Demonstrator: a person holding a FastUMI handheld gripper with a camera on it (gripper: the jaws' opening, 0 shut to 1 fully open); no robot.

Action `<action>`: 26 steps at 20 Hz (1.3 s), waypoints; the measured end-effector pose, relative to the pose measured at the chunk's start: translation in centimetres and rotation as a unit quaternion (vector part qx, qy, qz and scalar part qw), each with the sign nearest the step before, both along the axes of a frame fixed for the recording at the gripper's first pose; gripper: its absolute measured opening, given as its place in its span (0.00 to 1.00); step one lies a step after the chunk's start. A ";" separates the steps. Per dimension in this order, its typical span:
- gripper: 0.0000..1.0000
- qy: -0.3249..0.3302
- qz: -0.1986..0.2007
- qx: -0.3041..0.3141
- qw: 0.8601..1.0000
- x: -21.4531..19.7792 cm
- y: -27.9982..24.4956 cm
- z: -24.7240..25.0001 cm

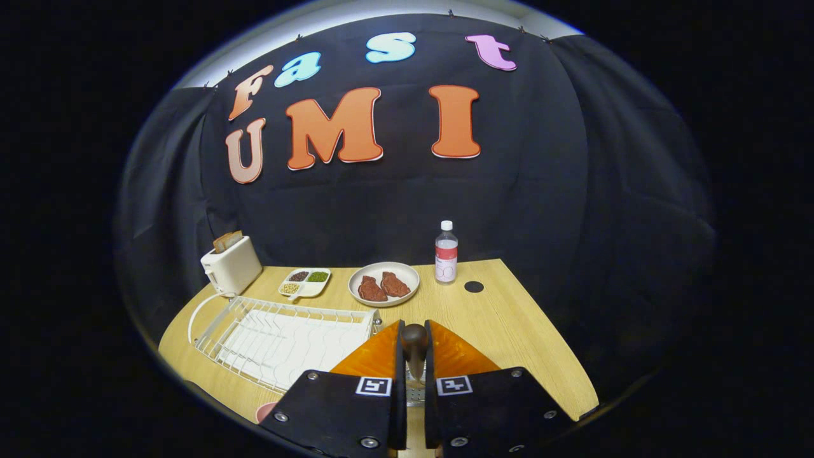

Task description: Take the plate from the dish rack, then take the spoon from the basket and place it into the plate.

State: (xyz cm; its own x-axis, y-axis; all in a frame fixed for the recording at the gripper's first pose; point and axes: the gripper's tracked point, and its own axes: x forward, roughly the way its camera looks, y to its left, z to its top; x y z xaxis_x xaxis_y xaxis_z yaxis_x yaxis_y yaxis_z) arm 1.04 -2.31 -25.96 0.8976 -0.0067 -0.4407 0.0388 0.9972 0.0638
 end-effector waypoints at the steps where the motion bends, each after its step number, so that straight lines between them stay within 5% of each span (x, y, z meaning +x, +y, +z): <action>1: 0.11 -0.003 0.001 0.002 1.000 -0.1 0.2 0.7; 6: 0.11 -0.004 0.007 -0.001 1.000 -1.3 1.4 3.1; 12: 0.11 -0.010 0.069 0.001 0.998 -3.6 6.0 4.1; 26: 0.11 0.066 0.236 0.025 0.969 -10.4 19.3 -3.6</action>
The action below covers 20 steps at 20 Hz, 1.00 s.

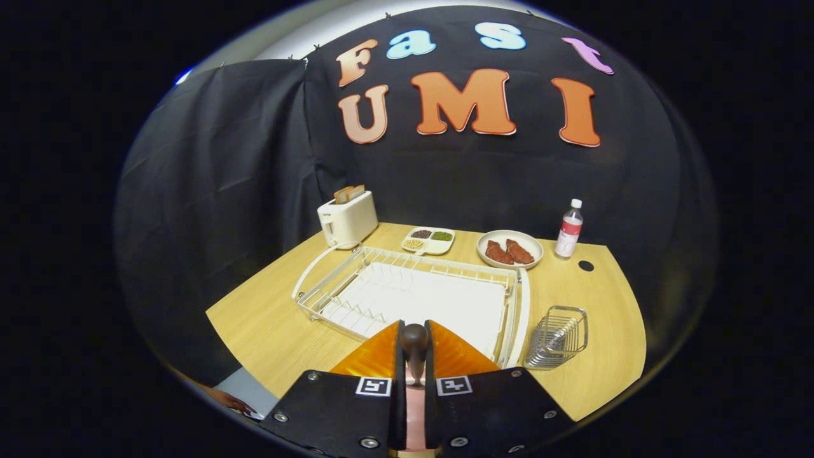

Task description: Take the plate from the dish rack, then take the spoon from the basket and place it into the plate.

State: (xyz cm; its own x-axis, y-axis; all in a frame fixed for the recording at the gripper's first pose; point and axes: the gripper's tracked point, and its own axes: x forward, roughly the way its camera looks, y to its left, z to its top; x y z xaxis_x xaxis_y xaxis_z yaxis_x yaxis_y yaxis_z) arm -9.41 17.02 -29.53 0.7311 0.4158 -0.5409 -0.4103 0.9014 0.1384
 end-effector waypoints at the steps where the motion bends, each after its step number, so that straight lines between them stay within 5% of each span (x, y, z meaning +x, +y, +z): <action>1: 0.11 0.003 0.006 -0.002 1.000 -0.2 0.4 -0.7; 7: 0.12 0.013 0.020 -0.047 0.999 -0.2 0.8 -5.3; 20: 0.14 0.031 0.026 -0.059 0.997 -3.4 -1.9 -6.0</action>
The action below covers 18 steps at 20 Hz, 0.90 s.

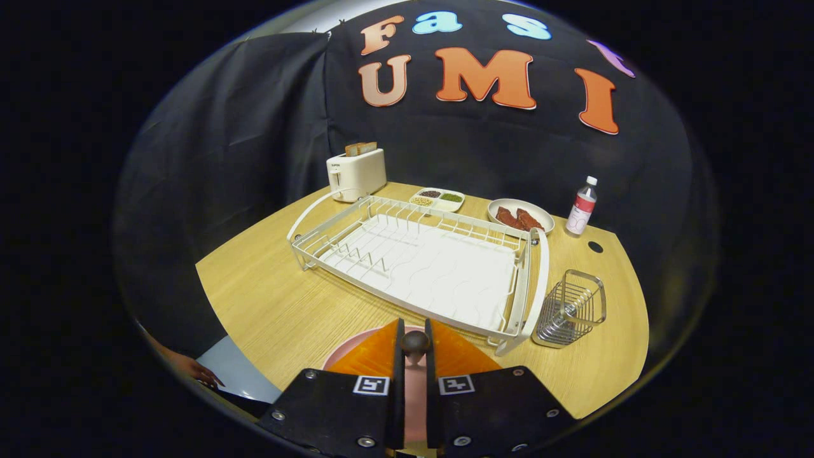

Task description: Take the plate from the dish rack, then take the spoon from the basket and place it into the plate.

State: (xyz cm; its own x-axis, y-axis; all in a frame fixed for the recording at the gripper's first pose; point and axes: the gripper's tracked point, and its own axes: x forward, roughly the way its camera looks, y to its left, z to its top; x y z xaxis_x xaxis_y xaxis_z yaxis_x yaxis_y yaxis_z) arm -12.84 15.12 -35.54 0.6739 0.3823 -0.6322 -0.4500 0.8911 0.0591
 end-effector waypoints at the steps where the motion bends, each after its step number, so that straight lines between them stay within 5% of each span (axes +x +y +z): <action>1: 0.14 0.005 -0.002 -0.004 1.000 -0.3 -0.3 -0.3; 10: 0.29 0.043 -0.036 -0.051 0.997 -1.4 -3.6 -3.1; 18: 0.51 -0.034 -0.053 -0.027 0.998 2.5 -3.3 4.6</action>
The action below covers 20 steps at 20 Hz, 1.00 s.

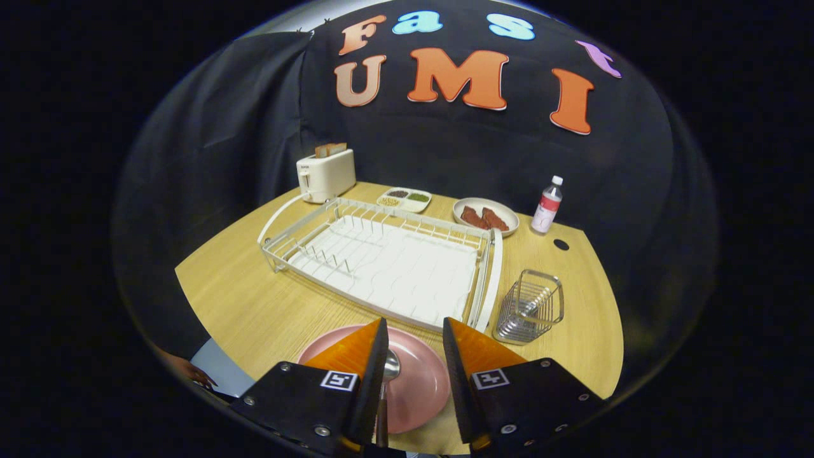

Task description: Take the plate from the dish rack, then take the spoon from the basket and place it into the plate.

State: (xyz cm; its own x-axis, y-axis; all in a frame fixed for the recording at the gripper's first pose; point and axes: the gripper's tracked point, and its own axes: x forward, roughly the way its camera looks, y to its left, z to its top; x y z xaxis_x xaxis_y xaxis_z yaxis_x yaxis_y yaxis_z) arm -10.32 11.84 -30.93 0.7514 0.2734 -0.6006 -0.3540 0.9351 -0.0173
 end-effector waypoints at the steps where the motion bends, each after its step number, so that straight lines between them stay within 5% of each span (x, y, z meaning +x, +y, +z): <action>1: 0.55 -0.019 -0.001 0.004 1.000 0.7 0.0 1.7; 9: 0.78 -0.166 -0.027 0.027 0.985 4.7 -0.8 14.9; 20: 0.89 -0.293 -0.066 0.057 0.952 6.1 -2.9 25.1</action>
